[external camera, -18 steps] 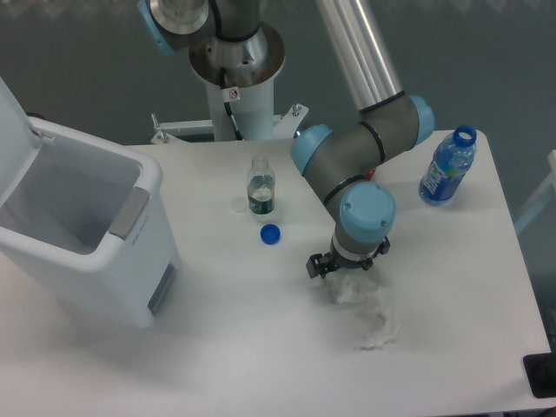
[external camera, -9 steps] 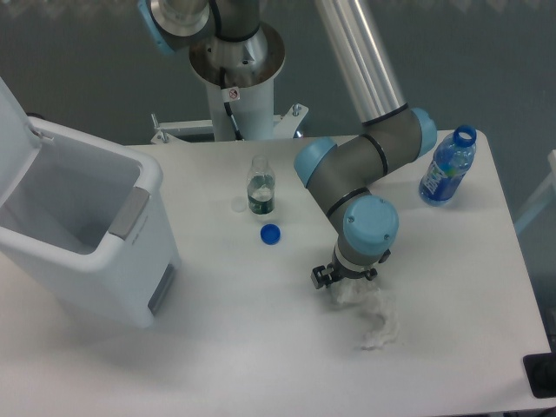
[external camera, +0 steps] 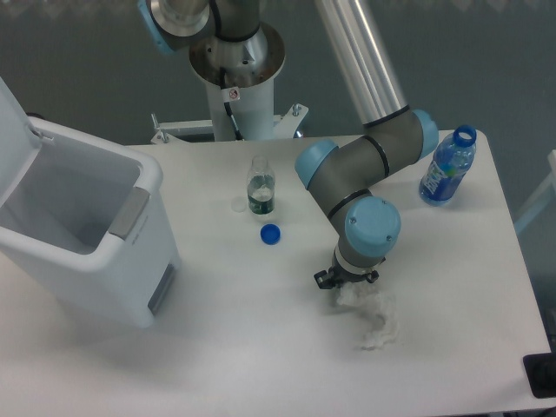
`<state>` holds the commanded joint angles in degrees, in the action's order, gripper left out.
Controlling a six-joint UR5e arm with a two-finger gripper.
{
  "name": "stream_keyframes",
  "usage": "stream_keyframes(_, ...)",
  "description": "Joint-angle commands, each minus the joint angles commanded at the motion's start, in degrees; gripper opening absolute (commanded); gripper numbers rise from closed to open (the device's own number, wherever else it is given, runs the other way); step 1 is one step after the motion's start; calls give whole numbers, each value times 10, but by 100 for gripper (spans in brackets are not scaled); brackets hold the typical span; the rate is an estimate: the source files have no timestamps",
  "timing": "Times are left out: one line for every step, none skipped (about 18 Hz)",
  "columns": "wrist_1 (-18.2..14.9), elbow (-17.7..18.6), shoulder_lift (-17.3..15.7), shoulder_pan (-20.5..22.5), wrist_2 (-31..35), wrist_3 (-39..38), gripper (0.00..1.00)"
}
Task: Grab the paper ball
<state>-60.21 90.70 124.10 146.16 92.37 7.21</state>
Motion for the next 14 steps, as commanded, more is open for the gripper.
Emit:
stream_keyframes(0,0,-2,0,0,-1,0)
stream_keyframes(0,0,-3,0,0,0,0)
stream_keyframes(0,1,-6,0,-1,2,0)
stream_keyframes(-1,1,-14,1,-1,4,0)
stream_keyframes(-3,3,-23,1,-1,6,0)
stream_keyframes(-6,4,-33,1,-1,7,0)
stream_keyframes(-6,6,-44,0,-2,8,0)
stream_keyframes(-7,8,-54,0,-4,8,0)
stream_keyframes(-11,8,-64,-2,-4,8,0)
stream_keyframes(-12,8,-75,-7,-4,9,0)
stream_keyframes(-11,7,-85,-13,-4,13,0)
stream_keyframes(-11,4,-94,-18,-4,29,0)
stream_keyframes(-11,3,-102,-24,-6,50,0)
stream_keyframes(-11,0,-112,-28,-8,74,0)
